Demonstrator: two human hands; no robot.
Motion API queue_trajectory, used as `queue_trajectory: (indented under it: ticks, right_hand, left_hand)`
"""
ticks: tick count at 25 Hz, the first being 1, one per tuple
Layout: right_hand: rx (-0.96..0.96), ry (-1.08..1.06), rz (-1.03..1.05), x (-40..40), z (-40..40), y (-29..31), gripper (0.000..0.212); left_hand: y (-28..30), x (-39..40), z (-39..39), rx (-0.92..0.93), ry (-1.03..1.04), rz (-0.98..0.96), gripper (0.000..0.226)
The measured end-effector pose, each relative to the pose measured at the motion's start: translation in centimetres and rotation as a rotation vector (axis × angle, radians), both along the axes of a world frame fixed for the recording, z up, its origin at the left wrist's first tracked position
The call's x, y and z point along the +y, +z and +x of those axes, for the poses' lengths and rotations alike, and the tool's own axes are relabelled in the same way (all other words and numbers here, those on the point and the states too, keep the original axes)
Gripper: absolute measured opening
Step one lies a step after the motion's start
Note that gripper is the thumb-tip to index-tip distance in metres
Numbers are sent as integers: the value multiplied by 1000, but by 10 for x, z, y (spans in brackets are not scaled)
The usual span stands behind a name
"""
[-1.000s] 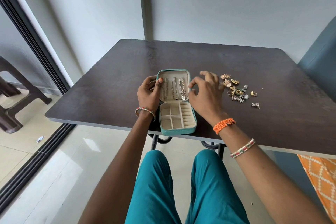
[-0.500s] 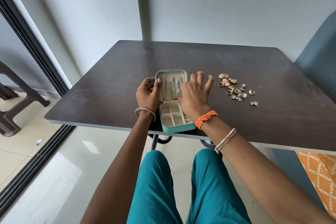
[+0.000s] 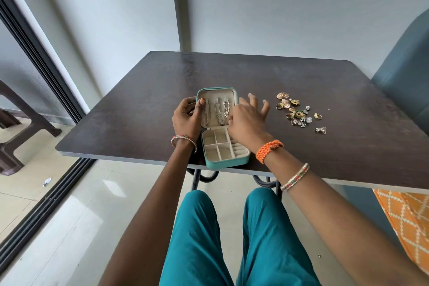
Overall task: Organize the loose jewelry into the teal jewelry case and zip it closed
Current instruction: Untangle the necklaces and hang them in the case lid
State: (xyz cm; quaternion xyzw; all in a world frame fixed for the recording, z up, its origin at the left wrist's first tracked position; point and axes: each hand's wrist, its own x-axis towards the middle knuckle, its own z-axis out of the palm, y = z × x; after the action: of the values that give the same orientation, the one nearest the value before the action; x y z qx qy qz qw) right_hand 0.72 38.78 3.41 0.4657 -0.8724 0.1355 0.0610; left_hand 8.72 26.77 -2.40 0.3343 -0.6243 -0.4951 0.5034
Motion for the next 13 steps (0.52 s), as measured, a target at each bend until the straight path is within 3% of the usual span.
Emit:
queue_trajectory:
  ticks: [4, 7, 8, 13]
  right_hand:
    - [-240, -72, -341, 16, -23, -8, 13]
    - [-821, 15, -264, 17, -37, -16, 24]
    - [-933, 51, -255, 12, -38, -20, 21]
    - [-983, 26, -466, -30, -58, -36, 23]
  left_hand:
    - [-2, -6, 2, 35, -69, 85, 27]
    - [-5, -6, 0, 61, -164, 139, 28]
    - [-5, -6, -1, 64, -186, 139, 27]
    - [3, -16, -12, -36, -257, 140, 29]
